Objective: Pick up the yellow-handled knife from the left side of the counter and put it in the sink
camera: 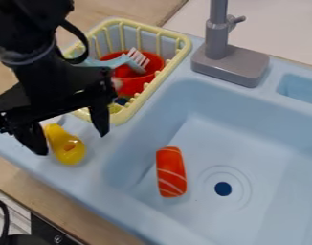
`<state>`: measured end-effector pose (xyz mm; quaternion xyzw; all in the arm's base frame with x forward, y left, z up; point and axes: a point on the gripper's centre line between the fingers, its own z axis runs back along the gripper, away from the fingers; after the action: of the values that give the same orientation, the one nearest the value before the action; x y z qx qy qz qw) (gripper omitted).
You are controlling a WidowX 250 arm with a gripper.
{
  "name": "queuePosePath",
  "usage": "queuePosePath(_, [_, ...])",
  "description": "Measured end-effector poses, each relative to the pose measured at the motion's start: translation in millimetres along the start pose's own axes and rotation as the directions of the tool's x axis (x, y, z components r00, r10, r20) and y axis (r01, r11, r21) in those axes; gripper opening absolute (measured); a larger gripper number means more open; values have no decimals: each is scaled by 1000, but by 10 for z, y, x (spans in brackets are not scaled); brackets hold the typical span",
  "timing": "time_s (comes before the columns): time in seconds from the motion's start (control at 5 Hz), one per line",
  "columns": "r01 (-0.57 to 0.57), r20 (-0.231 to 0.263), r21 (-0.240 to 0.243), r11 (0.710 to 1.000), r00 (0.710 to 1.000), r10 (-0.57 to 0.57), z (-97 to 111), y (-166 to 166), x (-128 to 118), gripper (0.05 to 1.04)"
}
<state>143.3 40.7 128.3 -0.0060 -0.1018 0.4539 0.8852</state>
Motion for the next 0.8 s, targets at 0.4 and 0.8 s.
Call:
queuePosePath(0.4, [-141, -17, 20, 990, 990, 141, -123, 48, 25, 995])
queuePosePath(0.8, [-172, -27, 26, 985, 985, 173, -183, 73, 44, 730])
